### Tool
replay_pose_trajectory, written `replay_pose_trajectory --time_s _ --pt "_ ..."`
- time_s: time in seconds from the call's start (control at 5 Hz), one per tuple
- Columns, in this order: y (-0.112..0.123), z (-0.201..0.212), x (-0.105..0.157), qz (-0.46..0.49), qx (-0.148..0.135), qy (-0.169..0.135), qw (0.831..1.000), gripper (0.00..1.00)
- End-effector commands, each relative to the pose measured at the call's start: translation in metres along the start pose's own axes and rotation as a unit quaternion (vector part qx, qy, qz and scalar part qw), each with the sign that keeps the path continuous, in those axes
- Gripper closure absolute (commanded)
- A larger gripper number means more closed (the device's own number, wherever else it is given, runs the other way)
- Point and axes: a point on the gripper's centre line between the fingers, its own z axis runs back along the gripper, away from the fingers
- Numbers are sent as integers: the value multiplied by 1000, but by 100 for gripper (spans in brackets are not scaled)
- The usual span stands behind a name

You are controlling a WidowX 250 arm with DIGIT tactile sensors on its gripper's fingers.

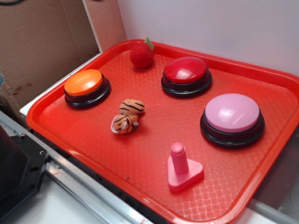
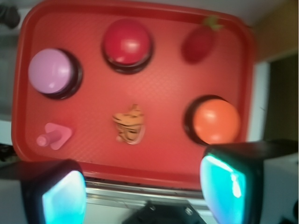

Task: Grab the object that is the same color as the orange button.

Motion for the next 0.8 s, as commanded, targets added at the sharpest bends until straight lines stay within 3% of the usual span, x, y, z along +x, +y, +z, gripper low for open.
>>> replay_pose_trajectory --time_s 0.0,0.2,0.4,0.6 --pt "-8 -34 -6 3 20 25 999 0" --pt "24 -77 -20 24 18 70 997 0" --pt "32 -101 -16 21 12 74 997 0" --pt "28 -118 -5 -3 23 91 996 0"
